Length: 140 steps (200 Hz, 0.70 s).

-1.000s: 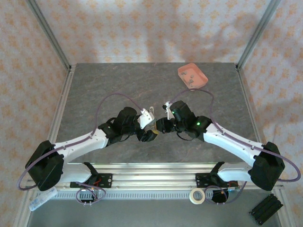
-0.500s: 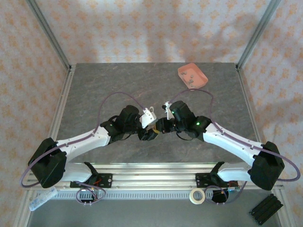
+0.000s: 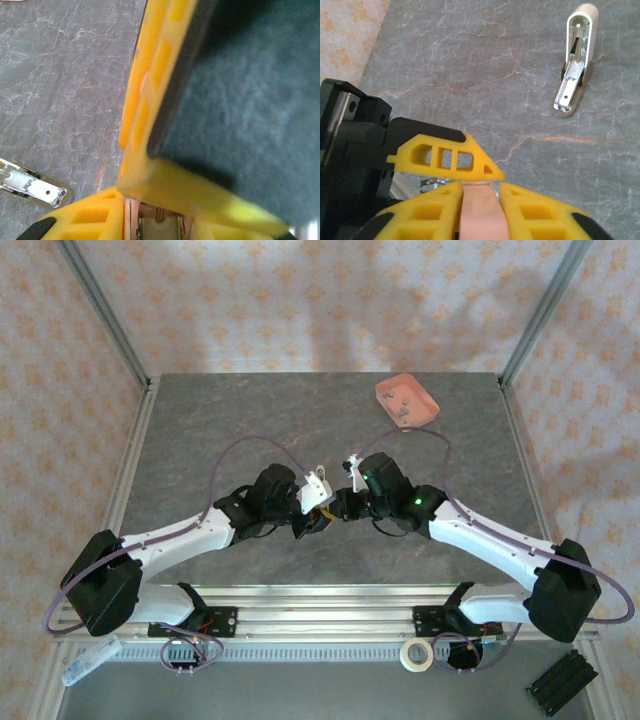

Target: Load the staples into the stapler

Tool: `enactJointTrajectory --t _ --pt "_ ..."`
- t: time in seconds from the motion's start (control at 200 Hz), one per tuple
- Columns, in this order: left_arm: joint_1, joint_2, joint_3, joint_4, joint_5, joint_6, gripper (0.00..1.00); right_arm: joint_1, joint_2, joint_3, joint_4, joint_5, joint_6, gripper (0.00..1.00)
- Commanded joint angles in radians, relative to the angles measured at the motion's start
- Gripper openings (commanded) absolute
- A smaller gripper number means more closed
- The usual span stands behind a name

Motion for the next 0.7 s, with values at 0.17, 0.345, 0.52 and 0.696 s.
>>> enactJointTrajectory --t 0.17,0.345,0.52,0.696 --pt "0.000 -0.099 -0.092 0.114 -0.300 -0.373 0.25 -0.021 -0.107 -0.013 -0.011 0.139 0.037 0.55" --pt "-0.001 -0.145 -0.160 0.116 -0.541 -0.598 0.23 -0.092 -0.165 -0.069 -0.046 0.303 0.209 0.57" --pt "0.001 -0.118 -0.172 0.057 -0.716 -0.745 0.22 -0.111 -0.196 -0.117 -0.033 0.342 0.265 0.58" --pt "0.010 -0.039 -0.162 0.044 -0.776 -0.869 0.22 -0.111 -0.188 -0.124 -0.044 0.337 0.278 0.58"
